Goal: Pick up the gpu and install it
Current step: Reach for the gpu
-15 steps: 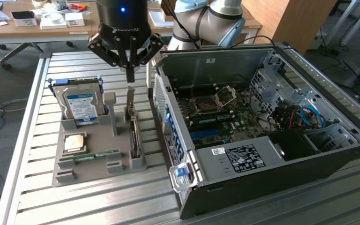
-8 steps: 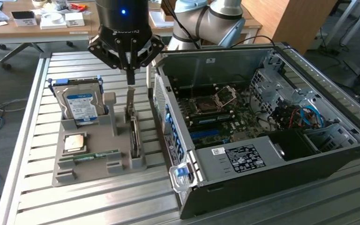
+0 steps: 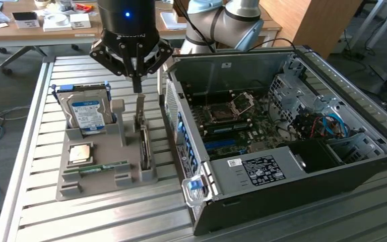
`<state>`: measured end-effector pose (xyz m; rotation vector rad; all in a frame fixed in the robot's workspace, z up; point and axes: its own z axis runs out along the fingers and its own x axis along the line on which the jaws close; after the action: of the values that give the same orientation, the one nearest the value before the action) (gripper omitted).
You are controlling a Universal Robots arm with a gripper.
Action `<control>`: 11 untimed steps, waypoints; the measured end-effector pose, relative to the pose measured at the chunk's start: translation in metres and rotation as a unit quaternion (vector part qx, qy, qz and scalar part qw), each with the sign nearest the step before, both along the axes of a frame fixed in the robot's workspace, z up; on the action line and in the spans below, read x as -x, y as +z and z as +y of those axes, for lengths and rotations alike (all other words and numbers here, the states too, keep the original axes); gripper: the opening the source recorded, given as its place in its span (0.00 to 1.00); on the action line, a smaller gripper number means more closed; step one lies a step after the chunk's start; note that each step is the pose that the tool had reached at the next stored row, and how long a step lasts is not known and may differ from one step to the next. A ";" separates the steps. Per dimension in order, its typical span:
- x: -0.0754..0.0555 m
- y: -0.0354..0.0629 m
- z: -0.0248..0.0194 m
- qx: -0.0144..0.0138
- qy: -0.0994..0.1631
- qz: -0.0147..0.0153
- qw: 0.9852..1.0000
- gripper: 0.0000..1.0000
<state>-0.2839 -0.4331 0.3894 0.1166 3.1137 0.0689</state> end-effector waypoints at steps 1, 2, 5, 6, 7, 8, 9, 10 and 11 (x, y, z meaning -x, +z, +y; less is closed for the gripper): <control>0.001 -0.0003 0.0000 0.000 0.000 0.000 1.000 0.11; 0.002 -0.0006 0.0000 0.000 0.000 0.000 1.000 0.11; 0.002 -0.0006 0.0000 0.000 0.000 0.000 1.000 0.11; 0.002 -0.0006 0.0000 0.000 0.000 0.000 1.000 0.11; 0.003 -0.0006 0.0000 0.000 0.000 0.000 1.000 0.11; 0.003 -0.0006 0.0000 0.000 0.000 0.000 1.000 0.11; 0.004 -0.0006 0.0000 0.000 0.000 0.000 1.000 0.11; 0.004 -0.0007 0.0000 0.000 0.000 0.000 1.000 0.11; 0.004 -0.0007 0.0000 0.000 0.000 0.000 1.000 0.11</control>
<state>-0.2877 -0.4331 0.3887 0.1165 3.1137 0.0688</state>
